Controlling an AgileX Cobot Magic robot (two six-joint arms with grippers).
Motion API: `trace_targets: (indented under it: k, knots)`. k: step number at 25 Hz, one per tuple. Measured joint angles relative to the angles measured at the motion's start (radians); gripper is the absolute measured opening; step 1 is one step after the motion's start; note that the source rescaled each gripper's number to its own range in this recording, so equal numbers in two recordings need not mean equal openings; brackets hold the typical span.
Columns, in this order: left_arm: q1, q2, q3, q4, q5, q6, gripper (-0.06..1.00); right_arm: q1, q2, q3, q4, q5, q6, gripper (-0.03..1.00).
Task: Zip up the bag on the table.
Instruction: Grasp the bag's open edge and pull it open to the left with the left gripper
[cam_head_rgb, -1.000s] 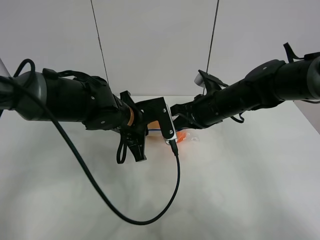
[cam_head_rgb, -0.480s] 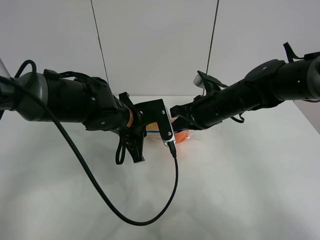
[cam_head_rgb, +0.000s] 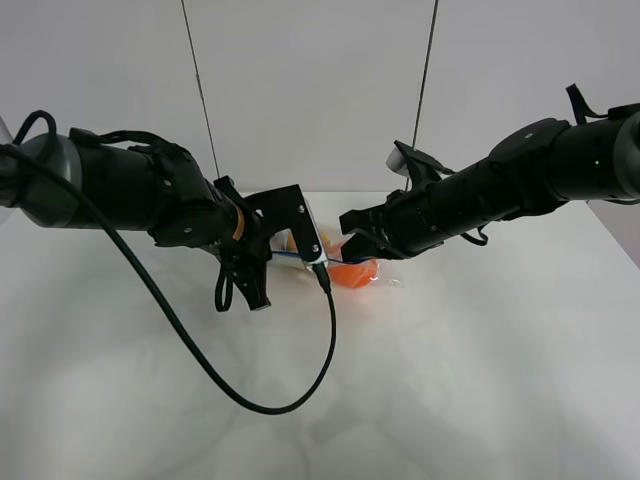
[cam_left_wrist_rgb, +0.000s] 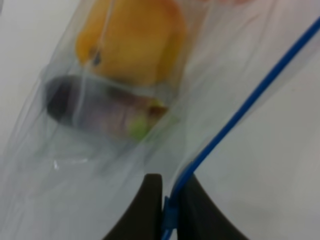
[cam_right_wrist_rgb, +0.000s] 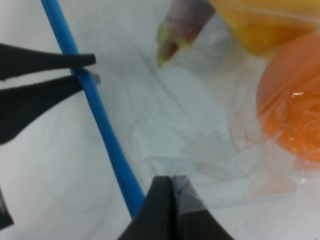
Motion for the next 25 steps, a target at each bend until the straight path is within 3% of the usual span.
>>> trace_targets:
  k: [14,25]
  knots:
    - [0.104,0.000,0.000,-0.004,-0.028,0.000,0.00,0.009,0.000,-0.004,-0.004,-0.002,0.017,0.00]
    - [0.140,0.000,0.000,-0.001,-0.025,0.000,0.00,0.009,0.000,-0.006,-0.011,-0.002,0.019,0.00]
